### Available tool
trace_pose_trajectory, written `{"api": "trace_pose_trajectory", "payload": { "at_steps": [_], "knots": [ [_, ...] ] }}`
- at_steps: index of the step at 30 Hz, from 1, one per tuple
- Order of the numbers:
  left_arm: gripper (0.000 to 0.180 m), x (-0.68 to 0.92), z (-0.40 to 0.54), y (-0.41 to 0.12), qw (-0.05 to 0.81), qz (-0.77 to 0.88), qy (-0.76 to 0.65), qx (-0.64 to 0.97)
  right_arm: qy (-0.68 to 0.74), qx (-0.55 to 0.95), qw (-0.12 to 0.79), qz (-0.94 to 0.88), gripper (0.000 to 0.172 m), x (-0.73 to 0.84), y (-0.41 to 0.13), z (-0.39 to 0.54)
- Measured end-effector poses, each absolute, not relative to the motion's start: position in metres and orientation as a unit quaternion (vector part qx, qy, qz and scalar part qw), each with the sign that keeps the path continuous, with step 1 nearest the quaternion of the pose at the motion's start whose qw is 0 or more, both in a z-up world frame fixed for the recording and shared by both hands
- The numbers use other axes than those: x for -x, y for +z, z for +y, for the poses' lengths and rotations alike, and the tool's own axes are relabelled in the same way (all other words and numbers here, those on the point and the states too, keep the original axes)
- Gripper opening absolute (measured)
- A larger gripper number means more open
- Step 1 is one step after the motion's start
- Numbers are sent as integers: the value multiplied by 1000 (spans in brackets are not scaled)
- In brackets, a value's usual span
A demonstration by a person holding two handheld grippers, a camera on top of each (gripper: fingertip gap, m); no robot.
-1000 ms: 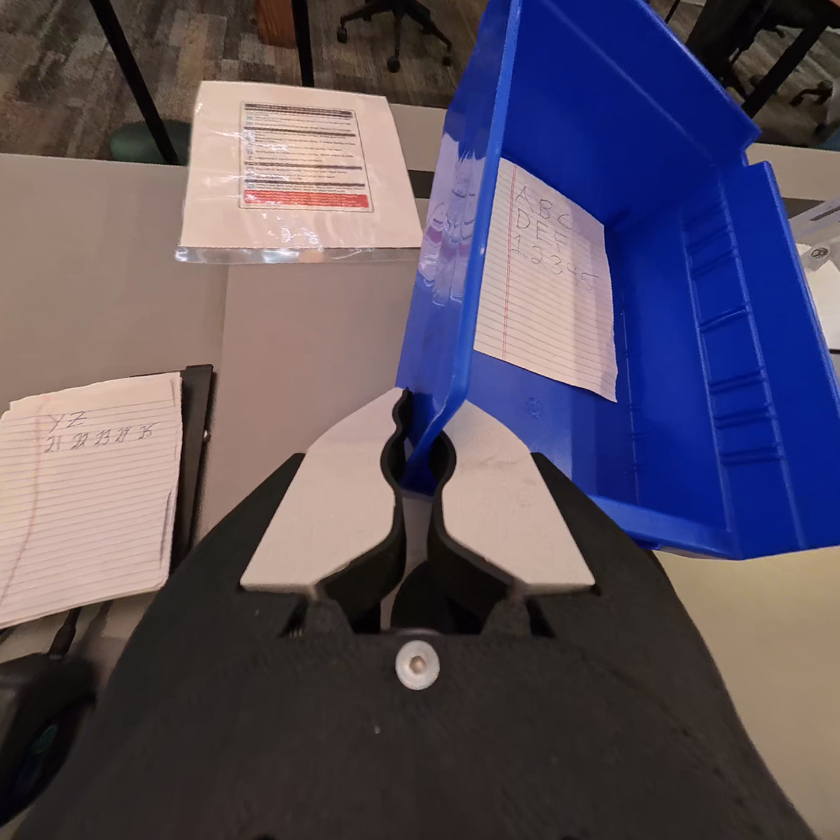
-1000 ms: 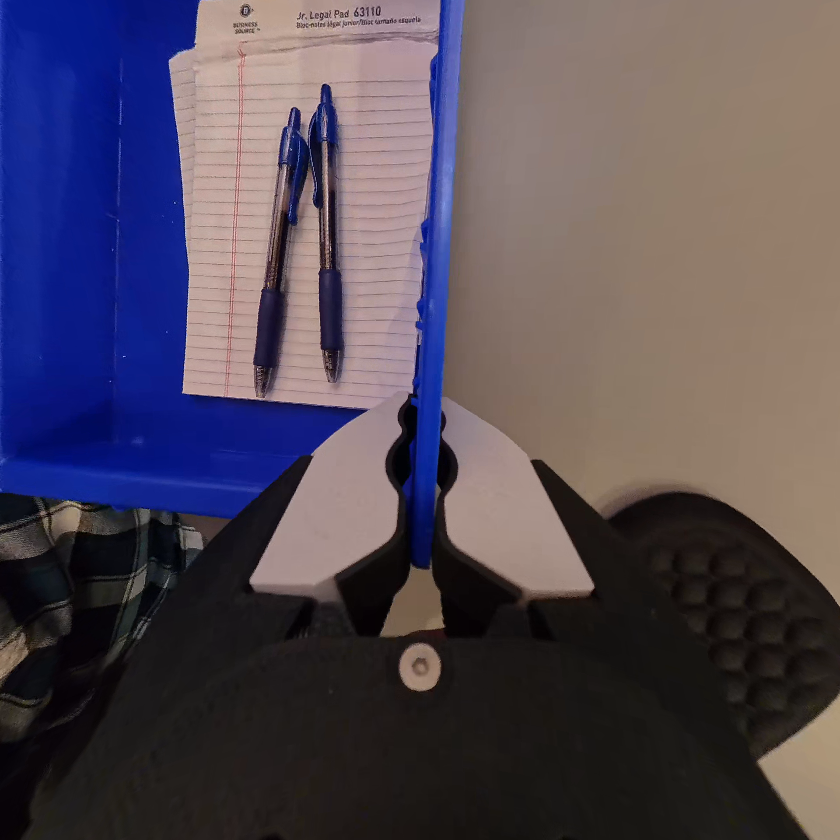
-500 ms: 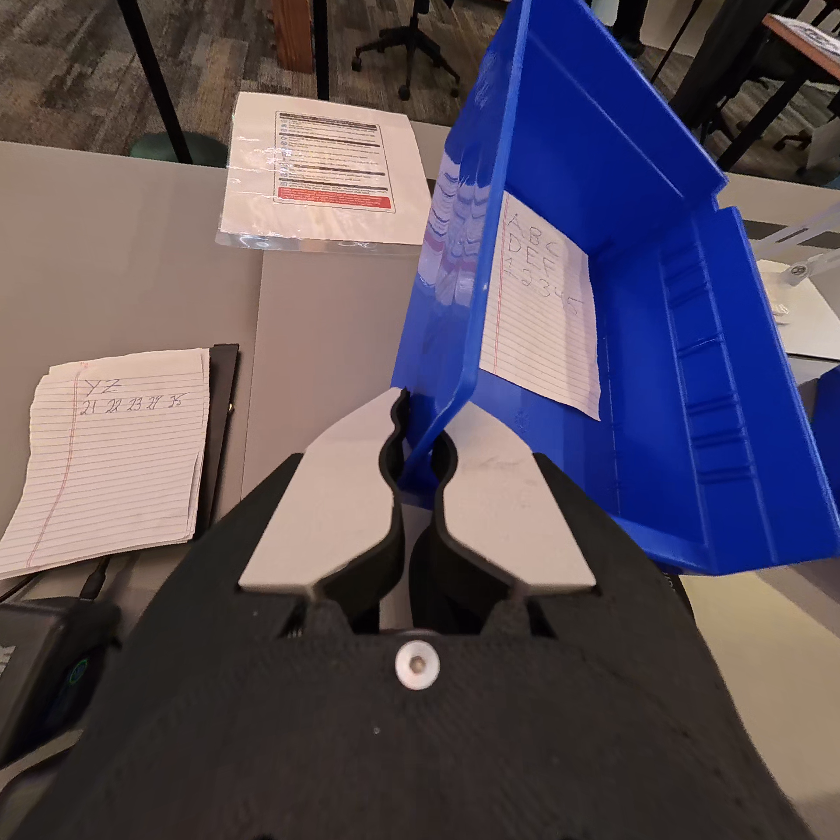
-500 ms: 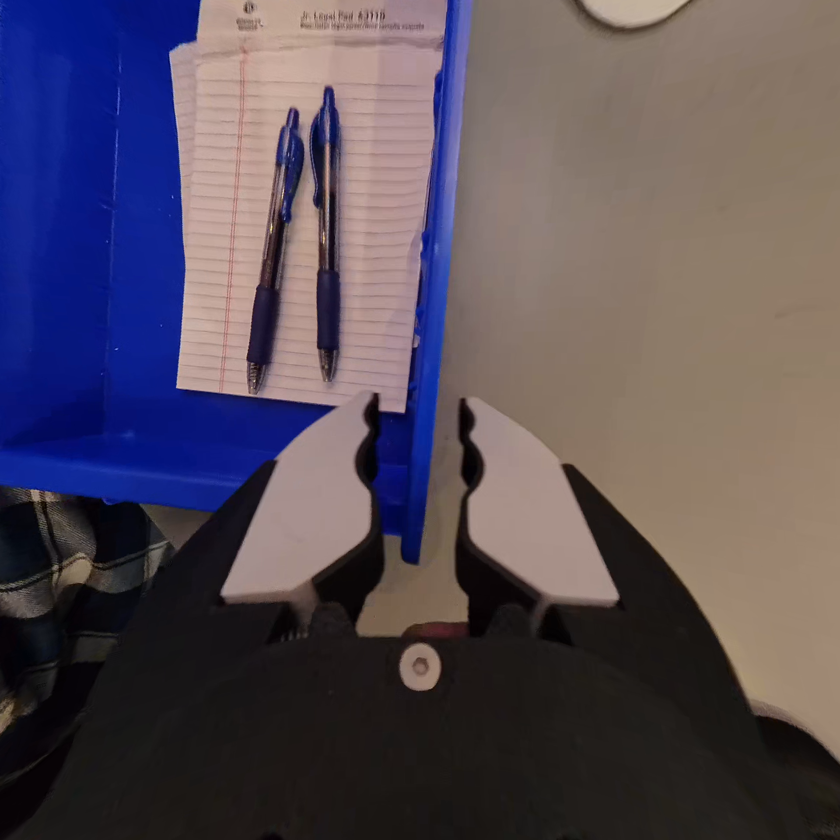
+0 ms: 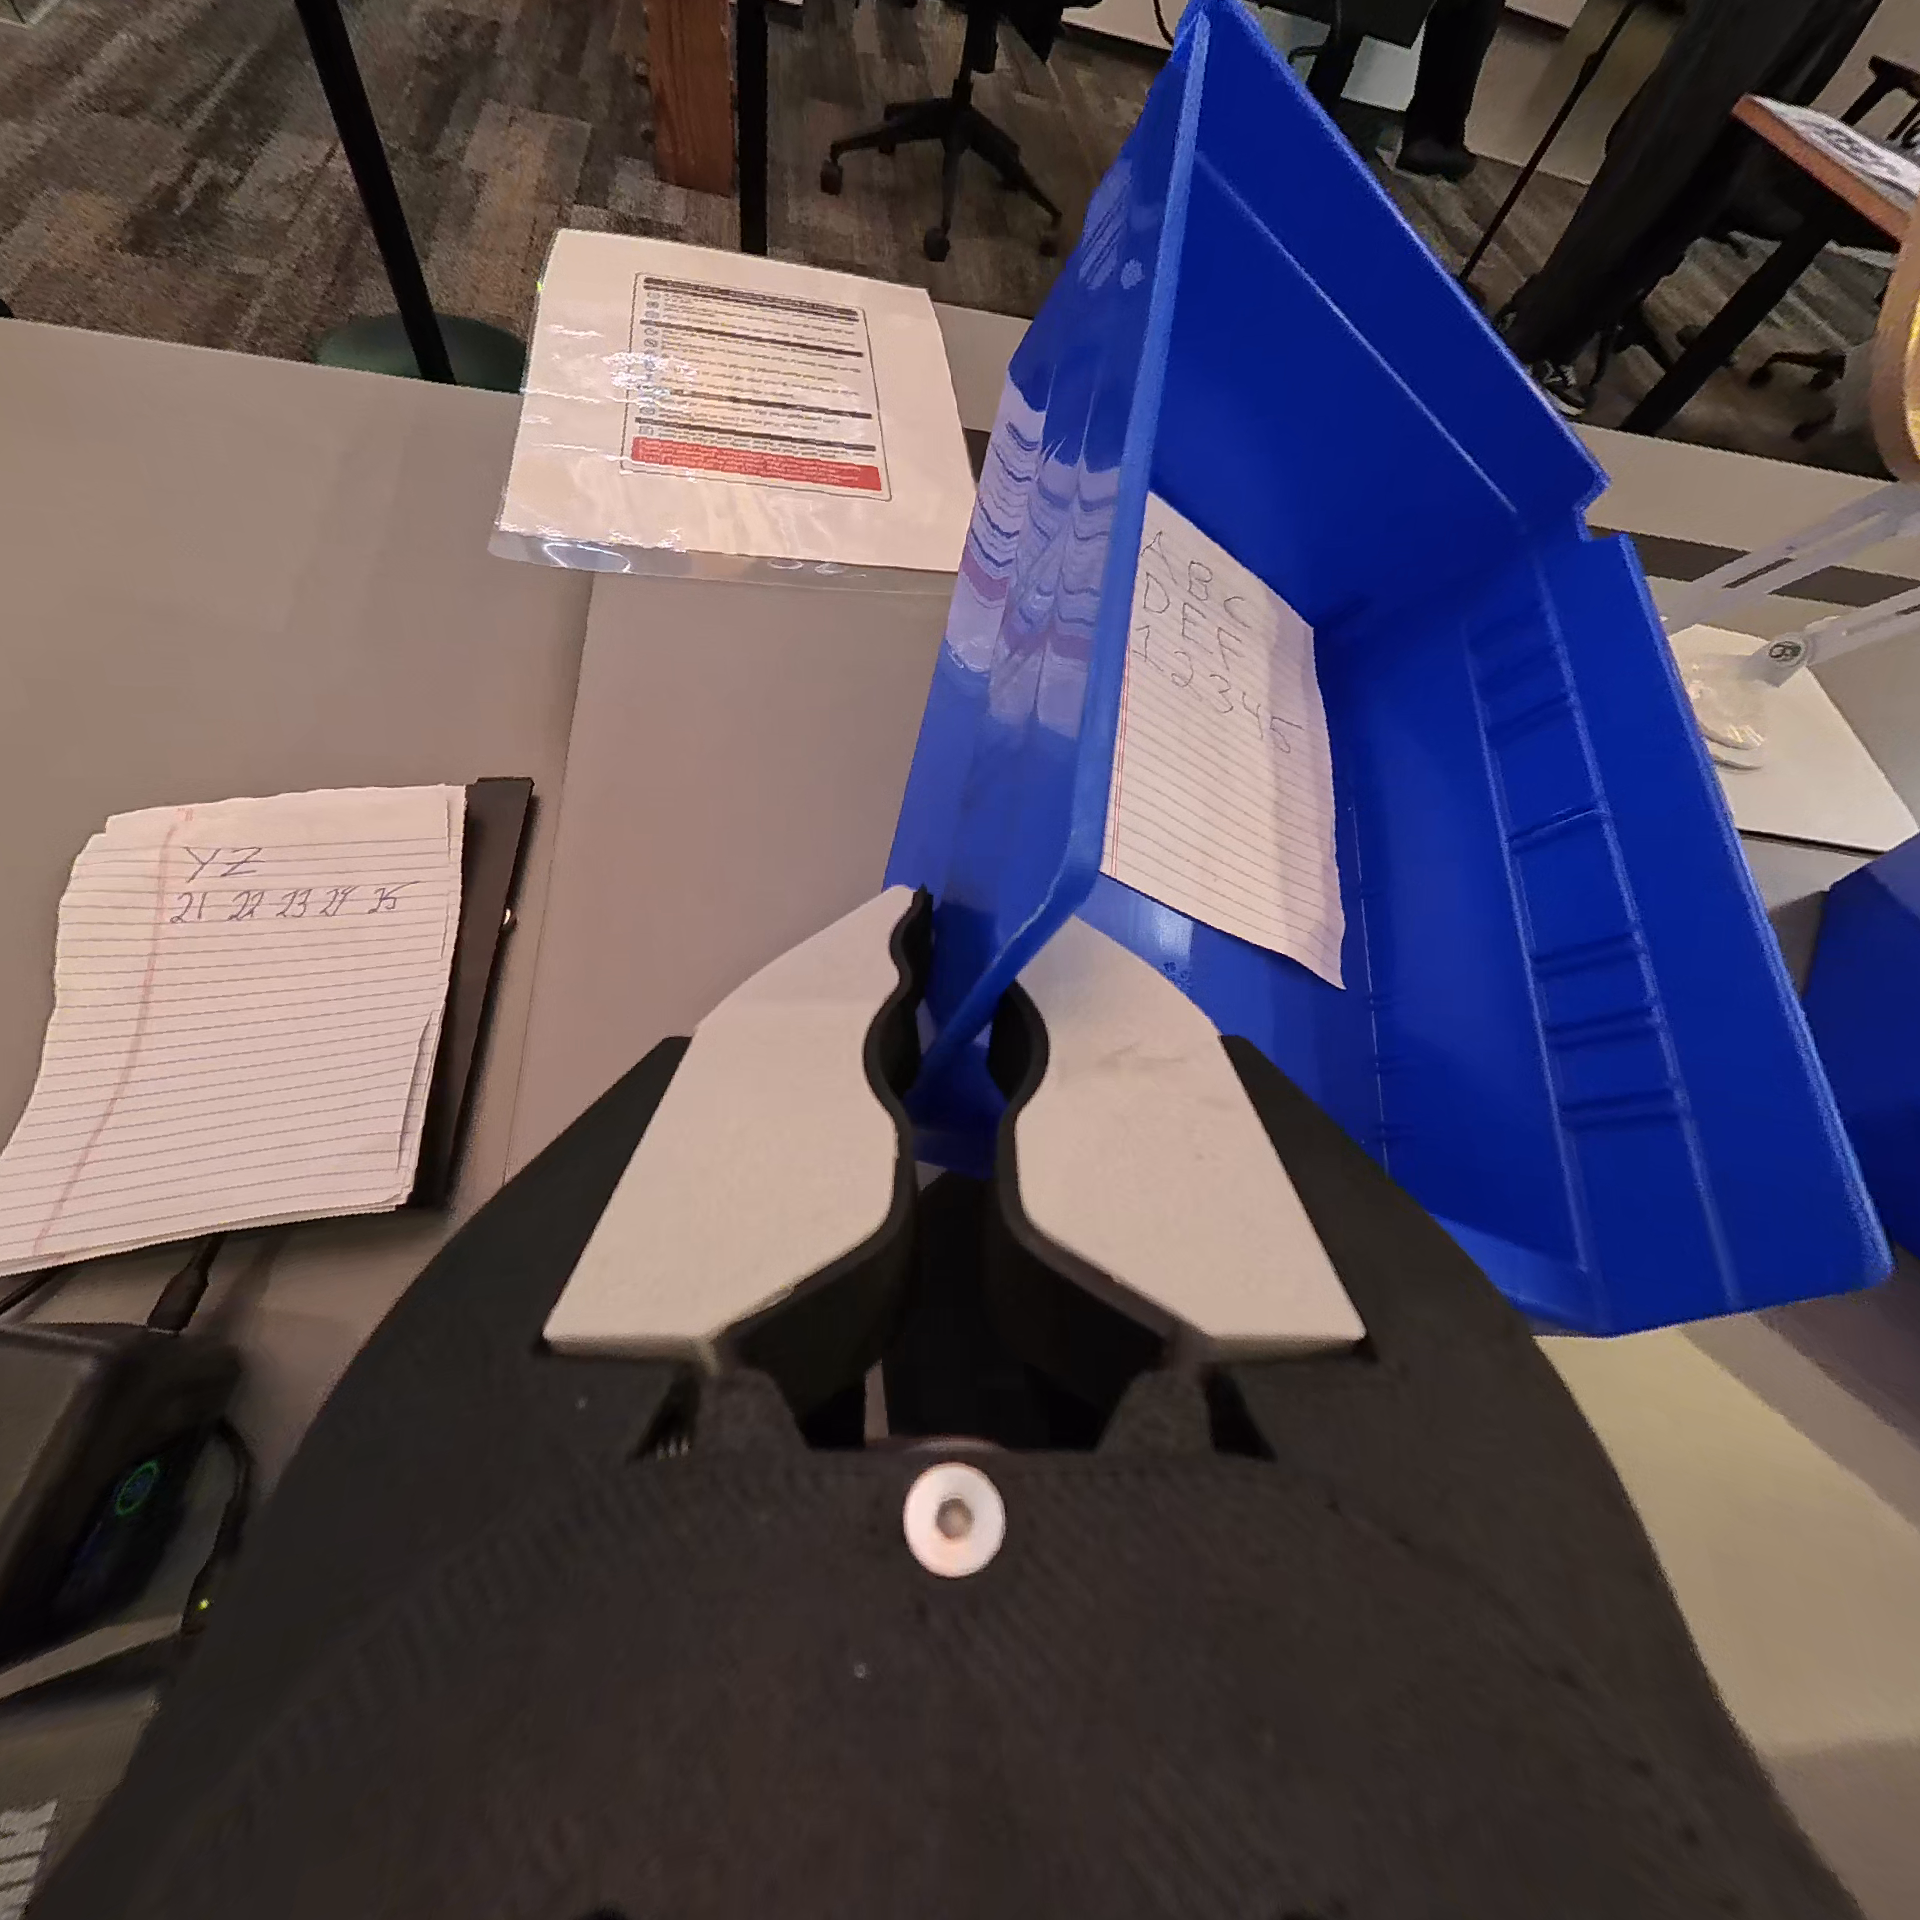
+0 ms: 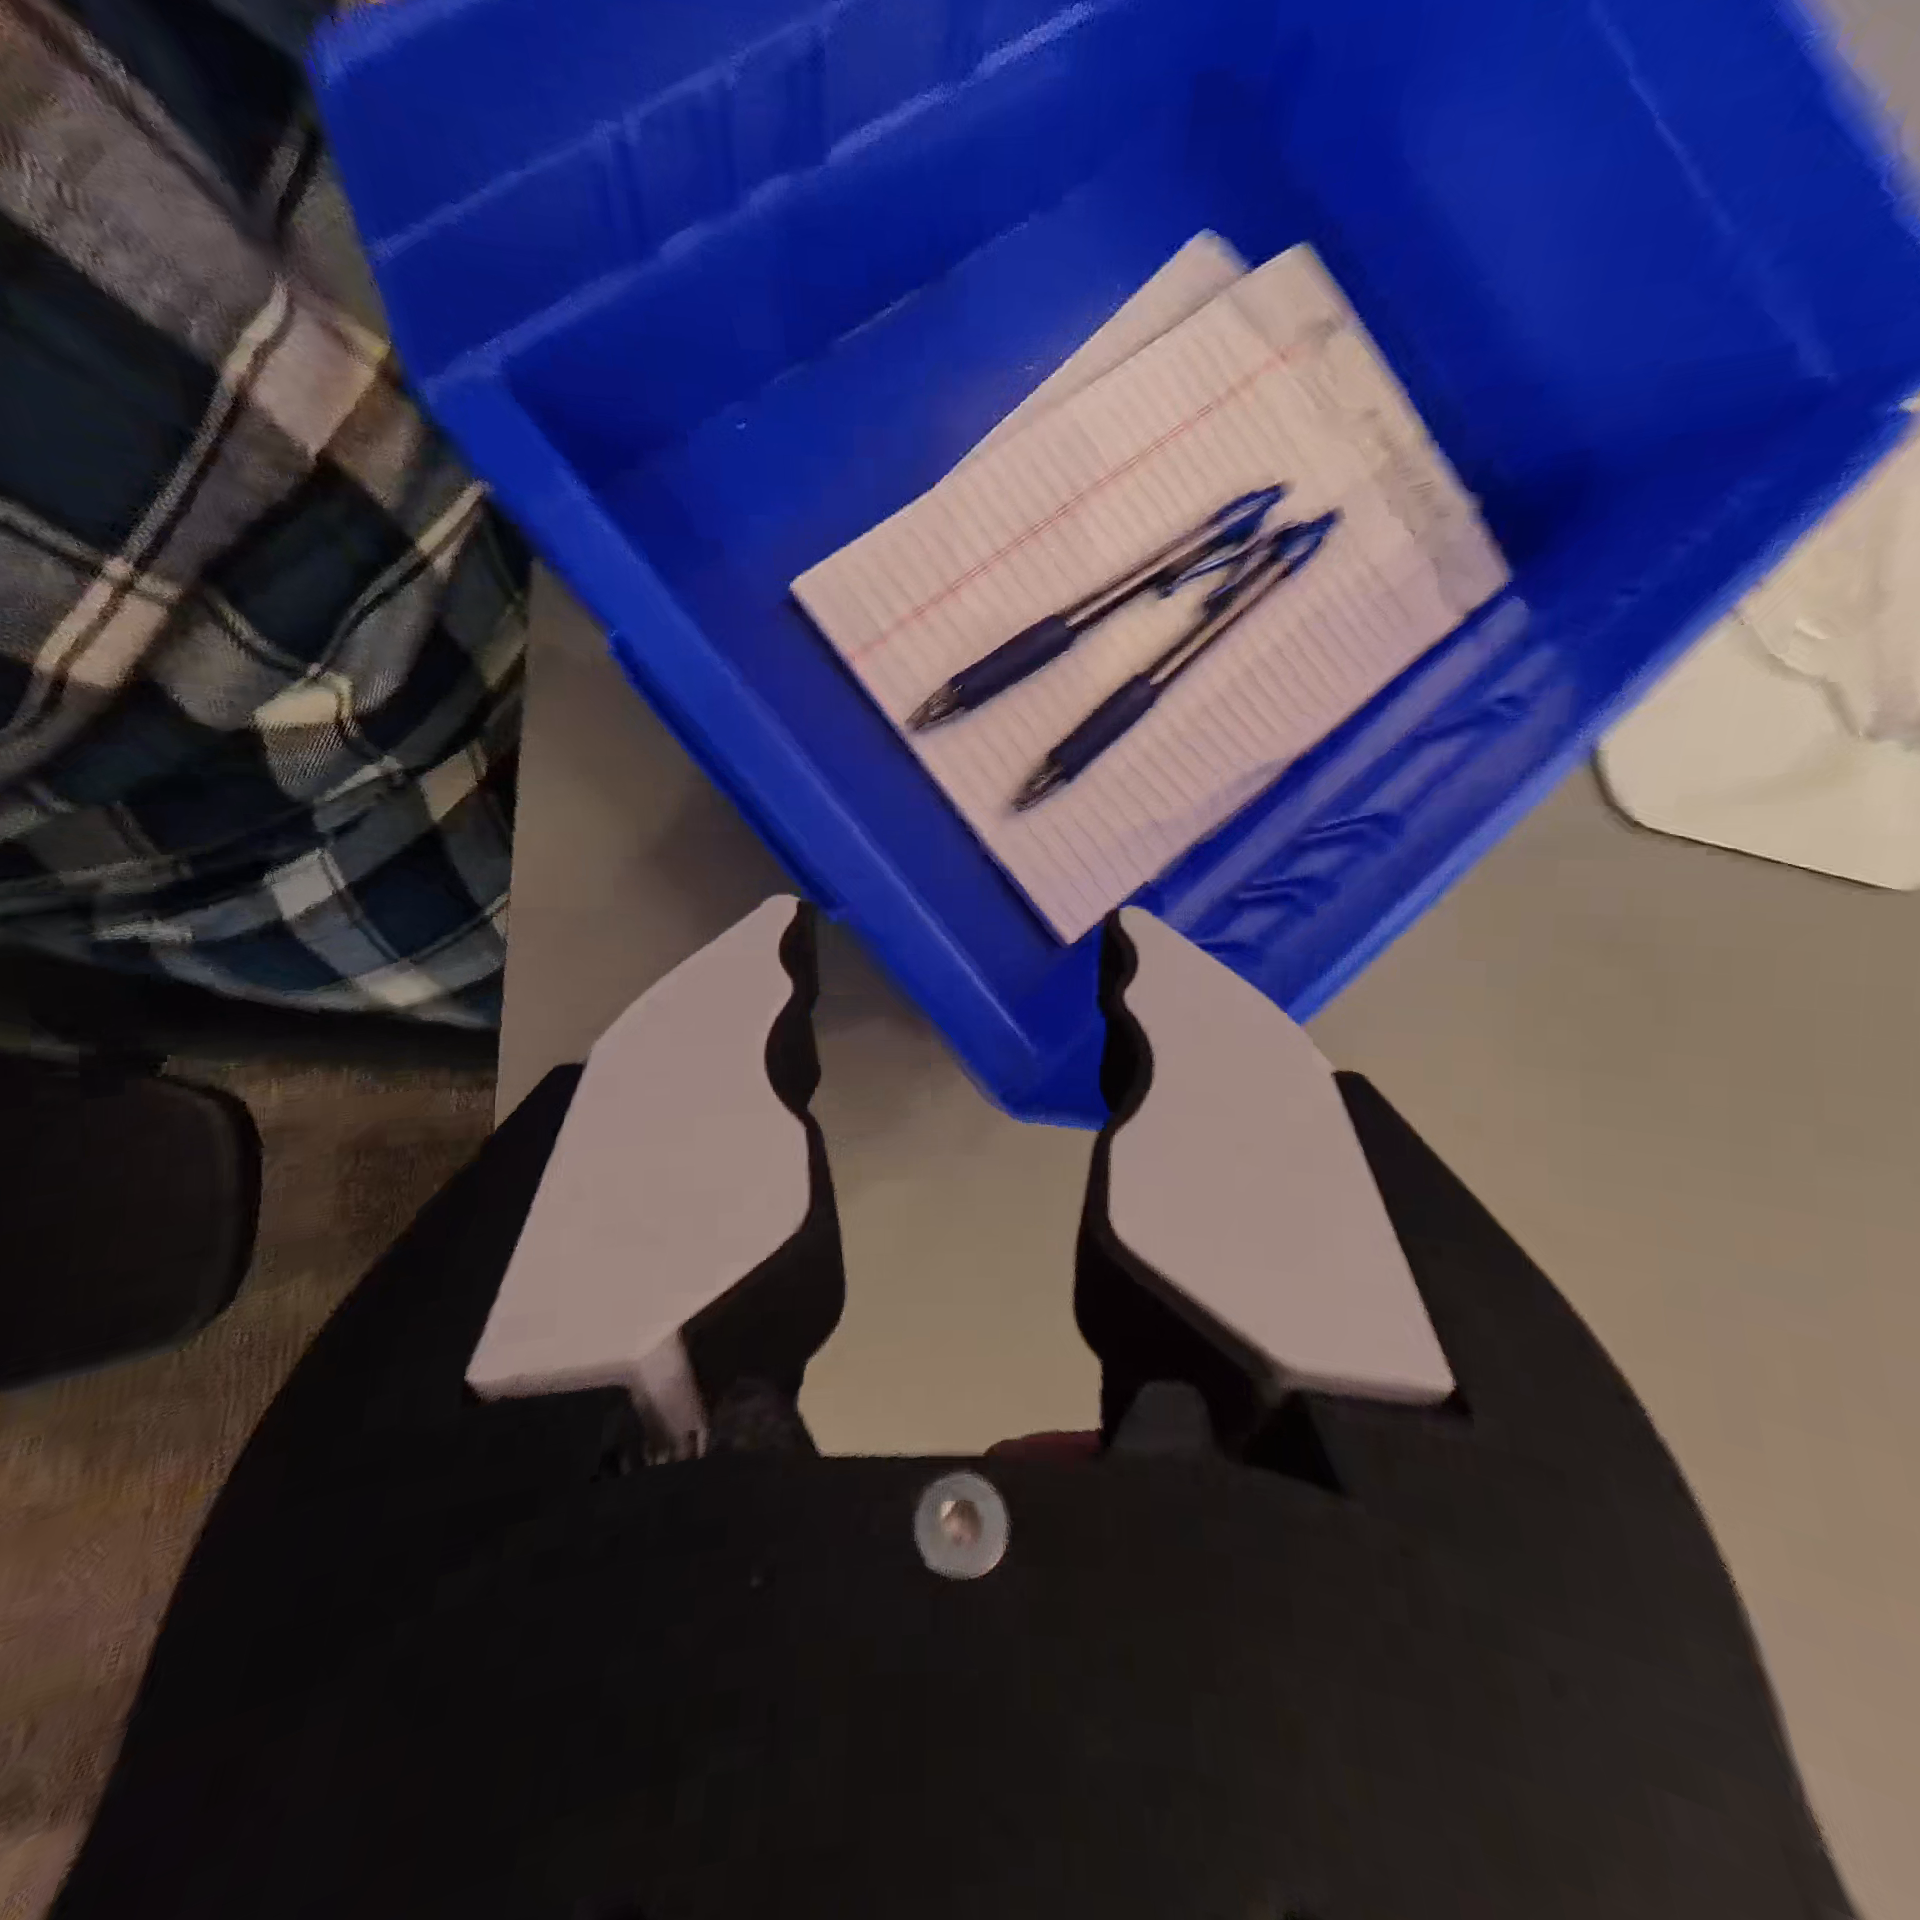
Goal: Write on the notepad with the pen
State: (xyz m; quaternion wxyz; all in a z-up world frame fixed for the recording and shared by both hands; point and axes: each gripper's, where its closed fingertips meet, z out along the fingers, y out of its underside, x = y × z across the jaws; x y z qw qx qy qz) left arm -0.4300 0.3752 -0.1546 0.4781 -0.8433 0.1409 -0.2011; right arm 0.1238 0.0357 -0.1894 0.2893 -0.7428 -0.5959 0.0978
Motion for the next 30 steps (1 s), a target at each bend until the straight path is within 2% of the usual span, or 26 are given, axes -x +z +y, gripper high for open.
{"api": "trace_pose_trajectory", "payload": {
  "at_steps": [2, 8, 9, 11, 30],
  "knots": [
    [9, 428, 374, -153, 480, 138, -202, 842, 100, 729, 252, -628, 55, -122, -208, 31],
    [9, 422, 368, -147, 489, 128, -207, 838, 90, 688, 192, -694, 45, -114, -249, 30],
    [9, 422, 367, -146, 490, 127, -207, 837, 84, 682, 194, -700, 33, -112, -251, 33],
    [9, 423, 364, -143, 493, 126, -206, 836, 85, 674, 187, -709, 31, -108, -251, 35],
    [9, 491, 347, -120, 548, 71, -209, 807, 85, 670, 167, -718, 29, -4, -252, 103]
  ]
}}
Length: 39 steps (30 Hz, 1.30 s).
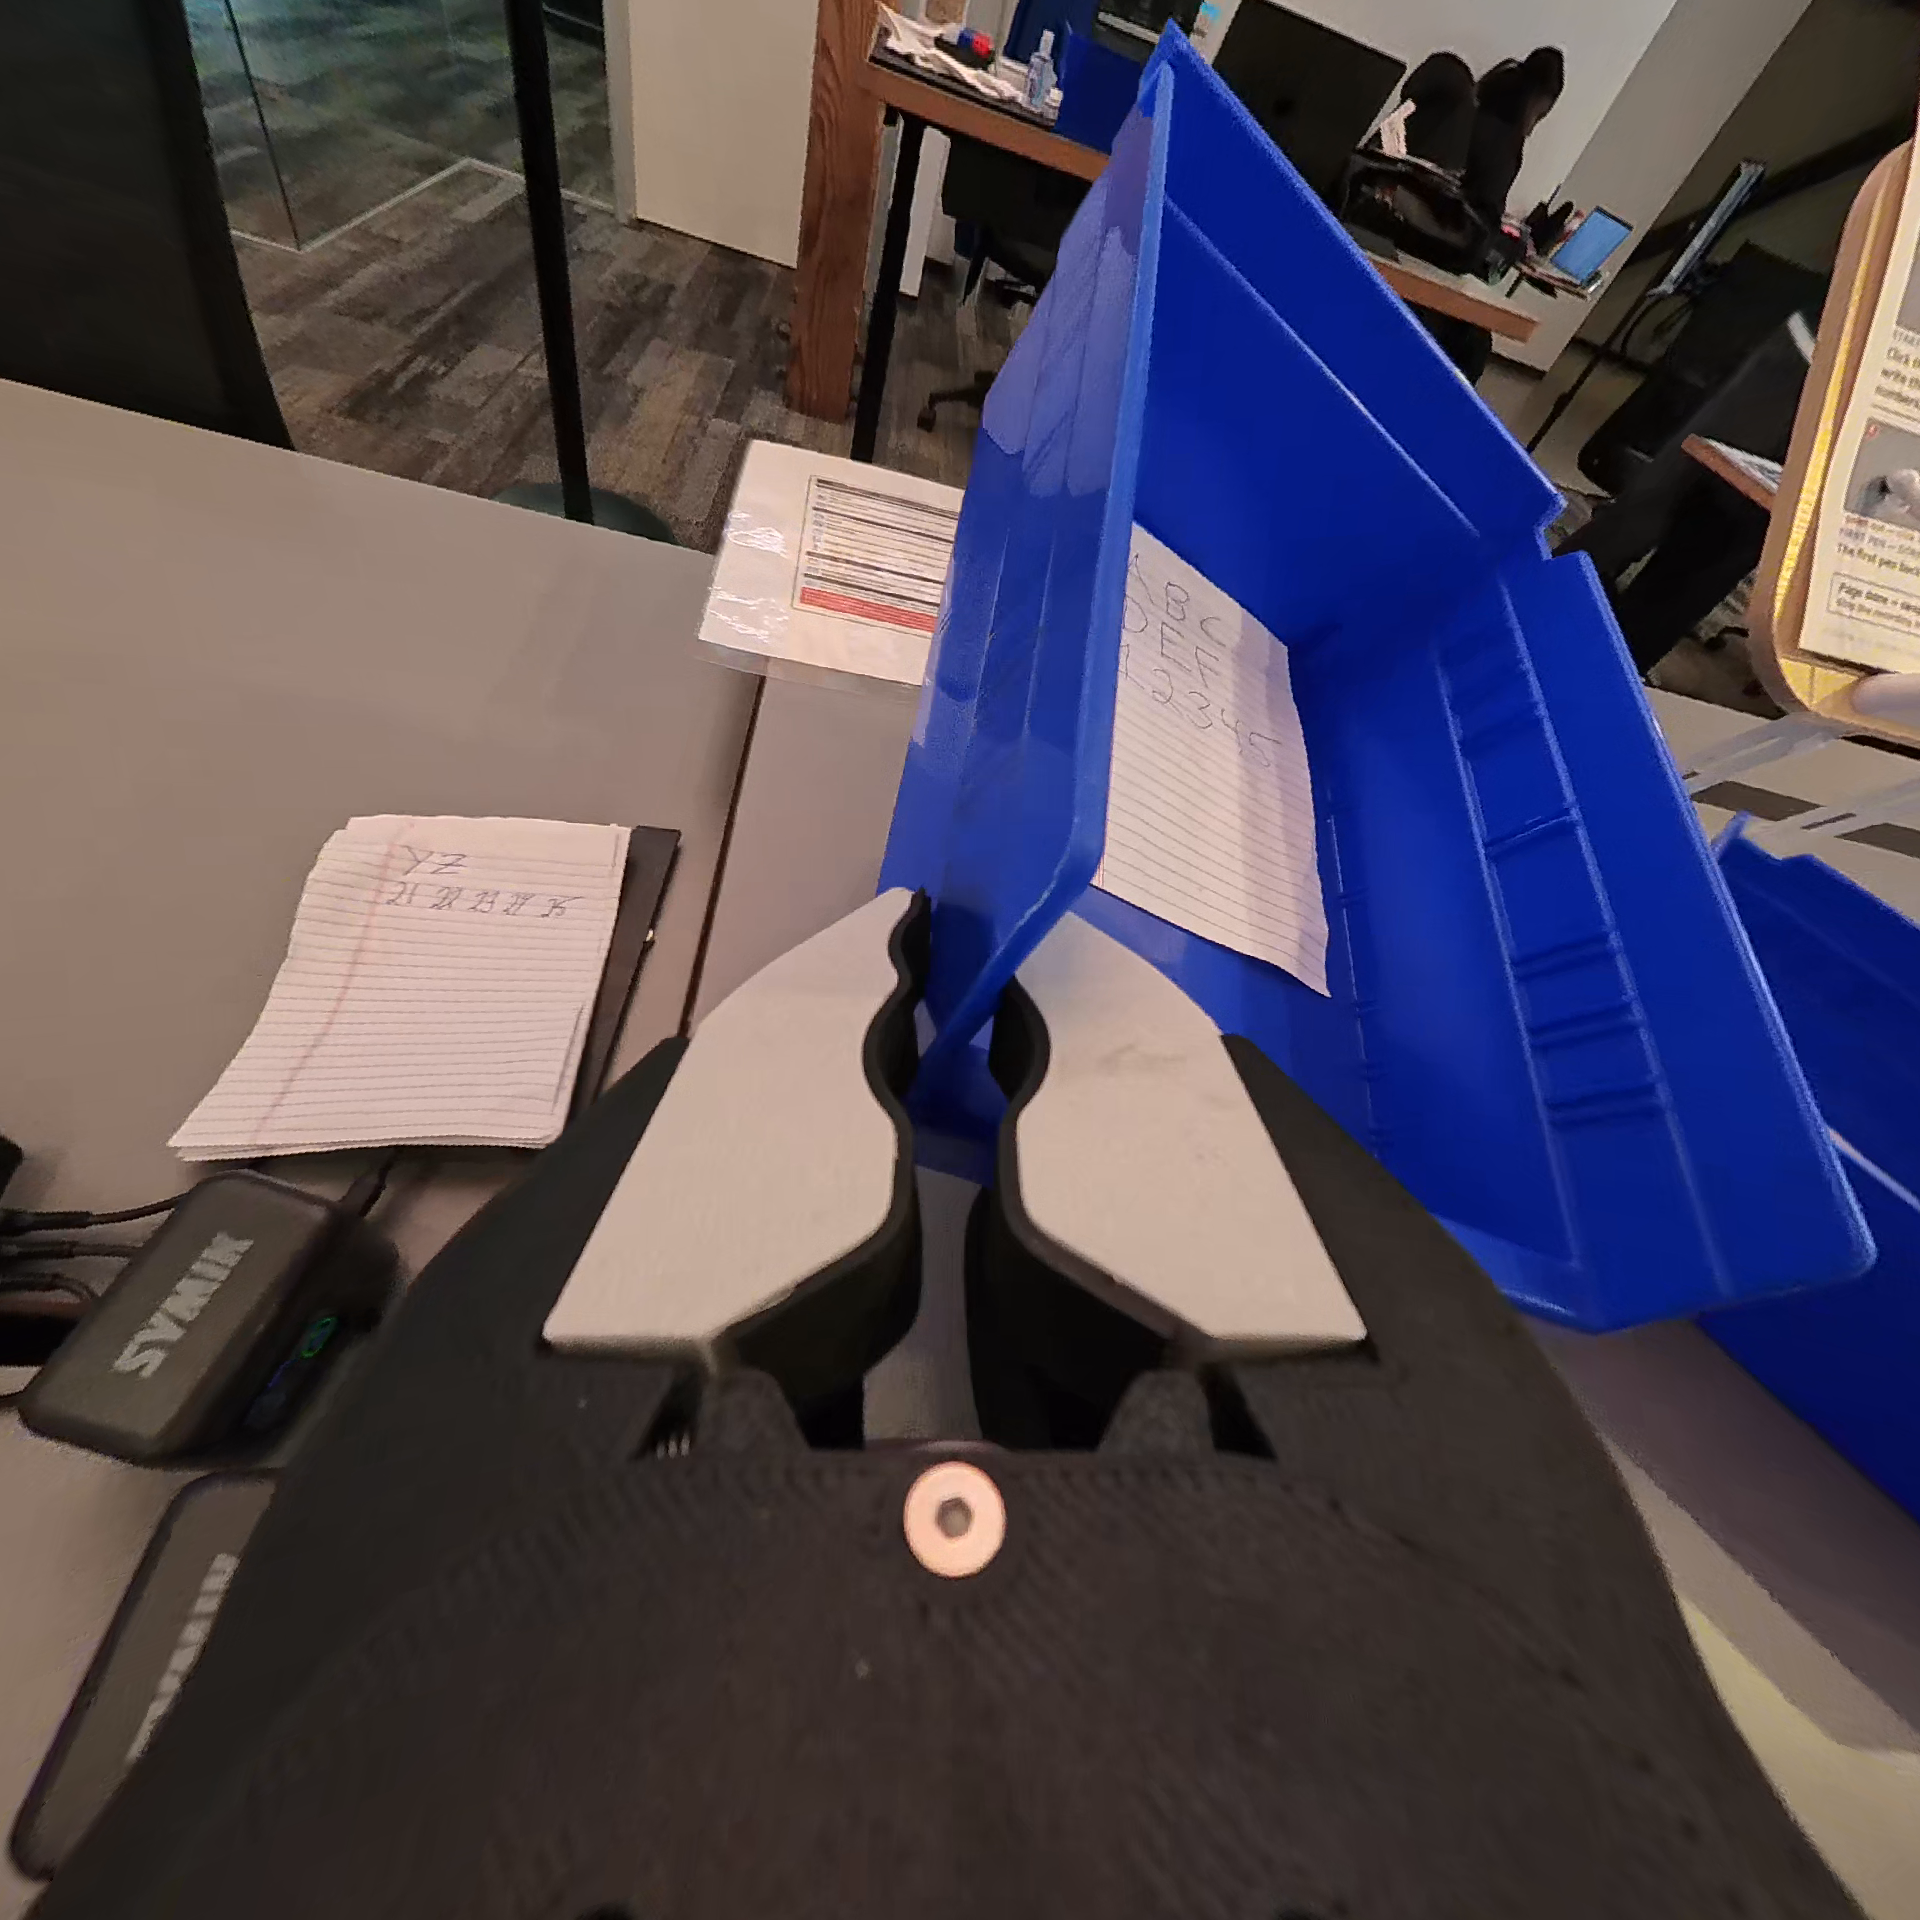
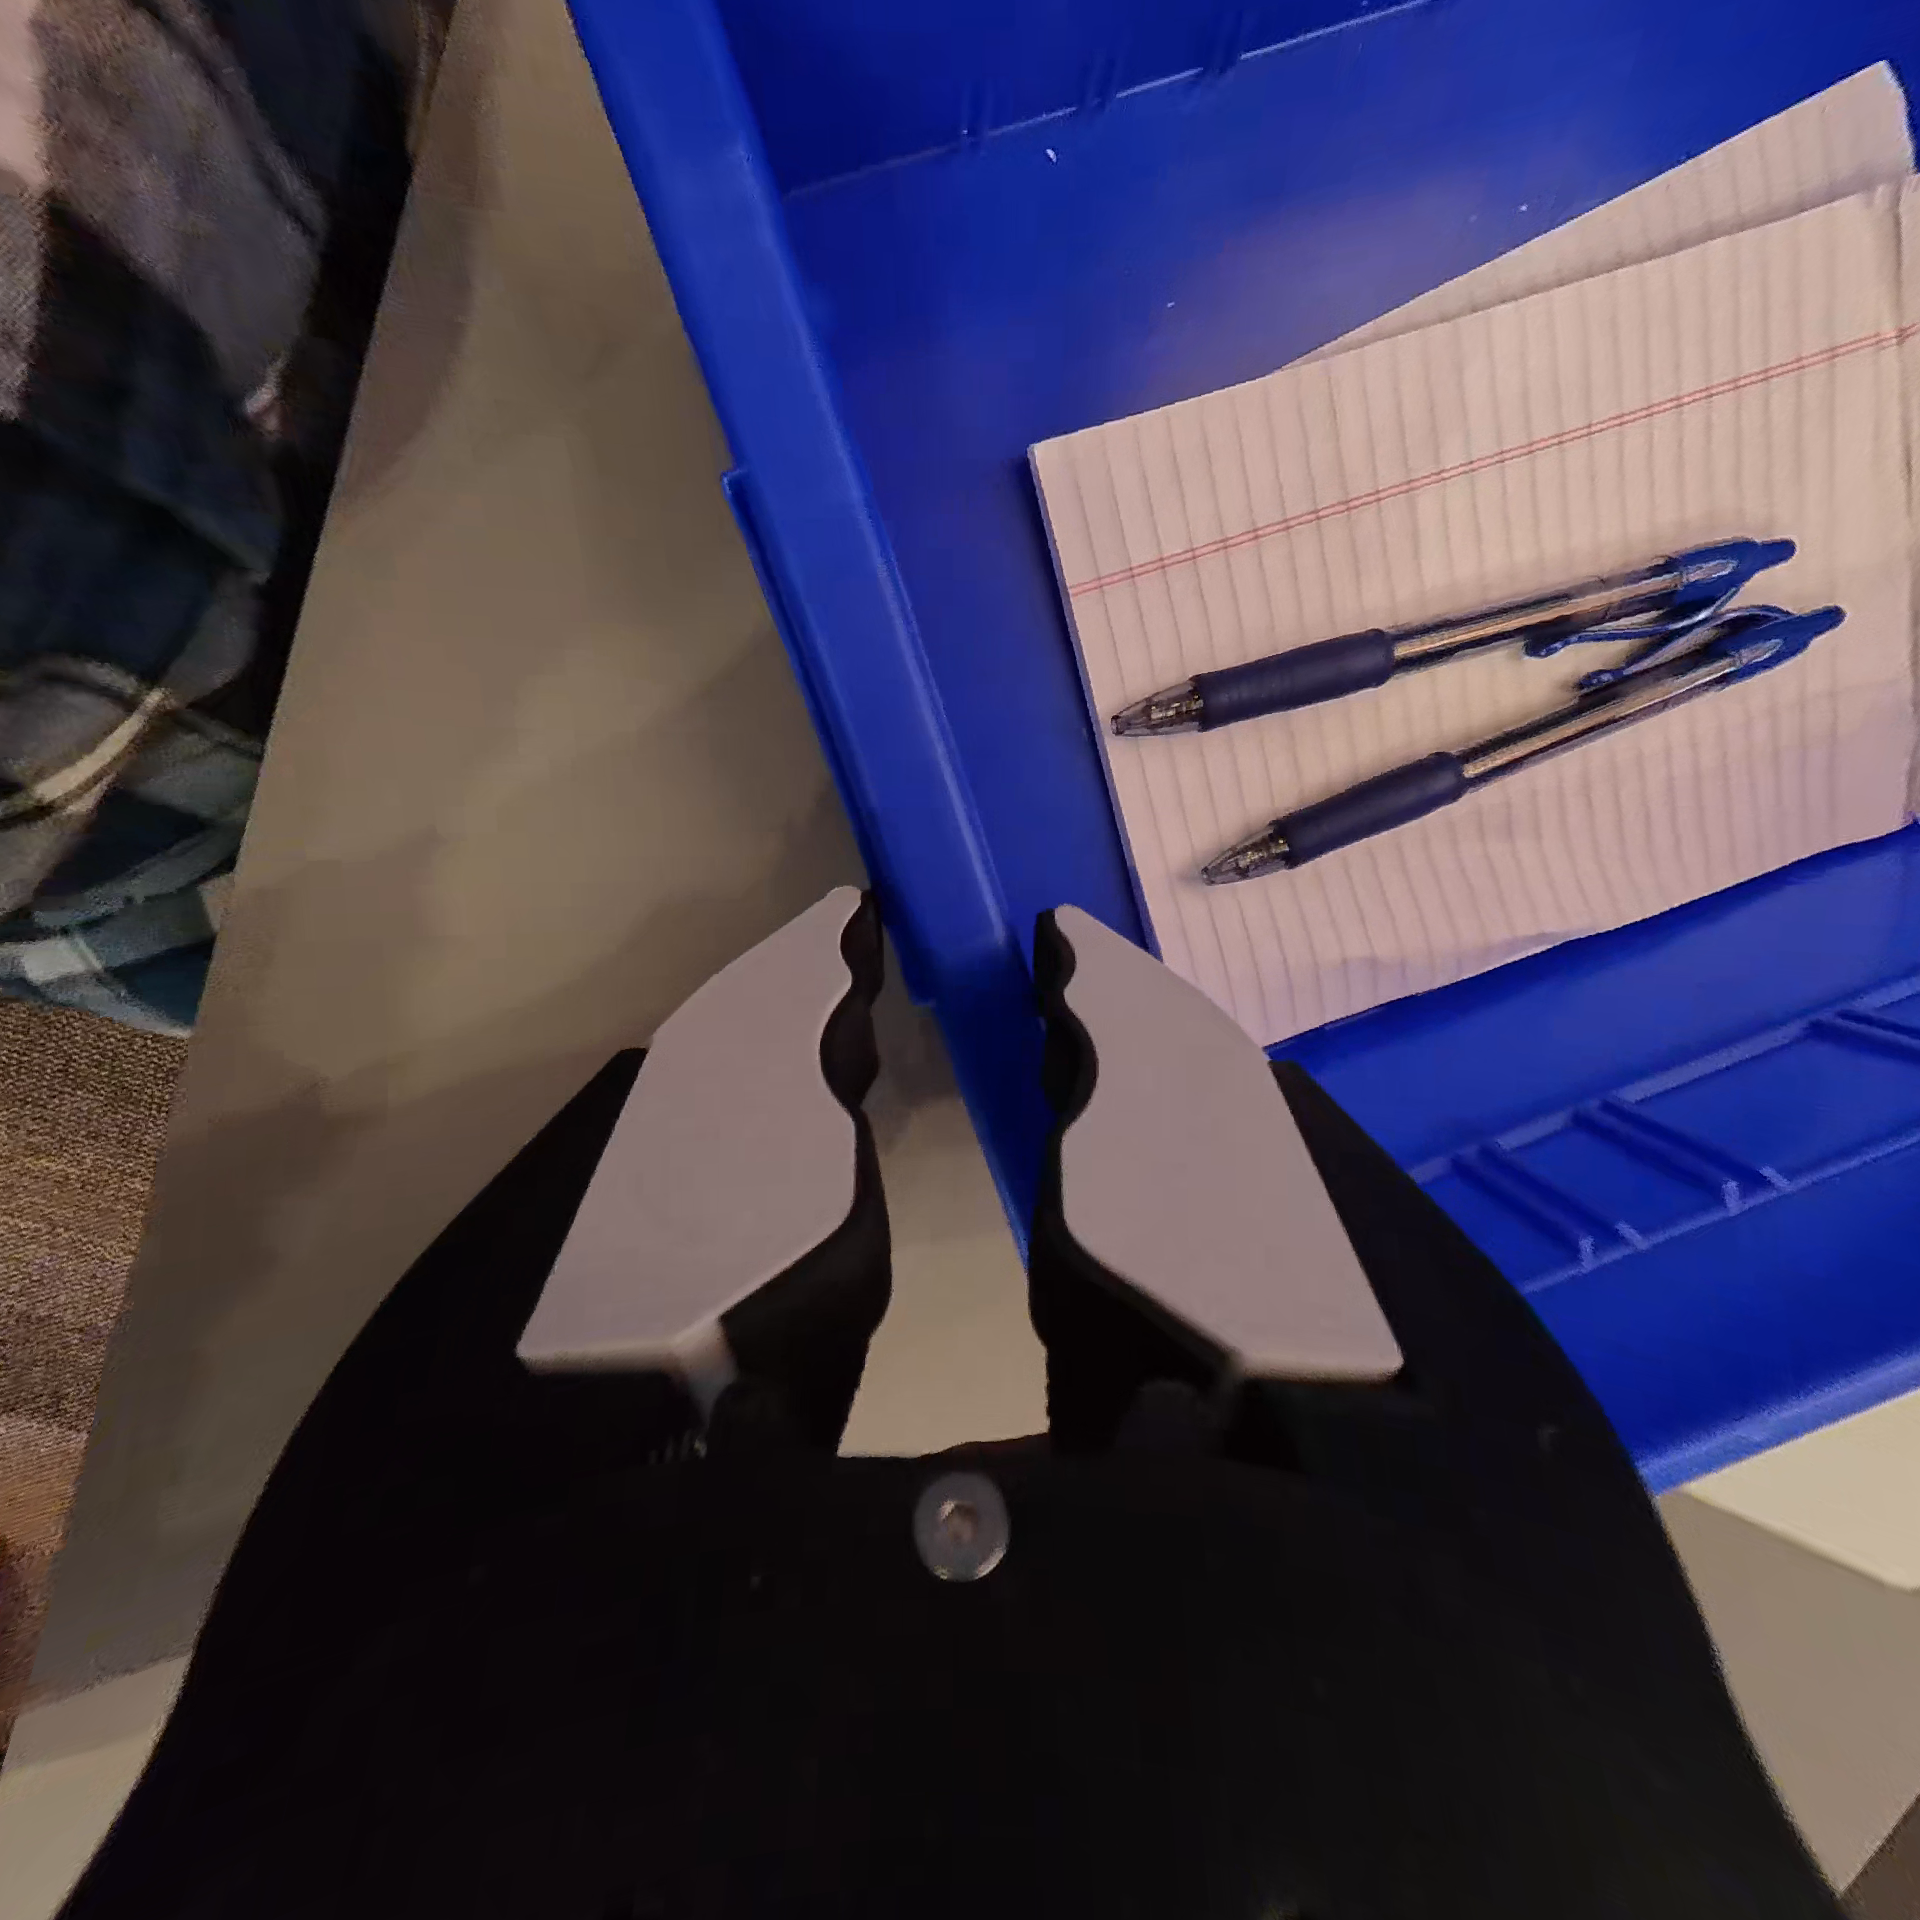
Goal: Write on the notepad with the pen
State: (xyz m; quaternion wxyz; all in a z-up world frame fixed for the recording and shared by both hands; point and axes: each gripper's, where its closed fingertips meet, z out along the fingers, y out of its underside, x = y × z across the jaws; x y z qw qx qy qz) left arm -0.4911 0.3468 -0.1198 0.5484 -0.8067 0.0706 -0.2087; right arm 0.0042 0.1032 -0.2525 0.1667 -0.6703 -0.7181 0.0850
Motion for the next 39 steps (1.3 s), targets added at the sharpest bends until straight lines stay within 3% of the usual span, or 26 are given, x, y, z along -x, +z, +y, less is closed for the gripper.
{"api": "trace_pose_trajectory", "payload": {
  "at_steps": [39],
  "knots": [
    [10, 559, 324, -95, 622, 23, -221, 751, 19, 865, 222, -450, 28, 215, -254, 405]
  ]
}}
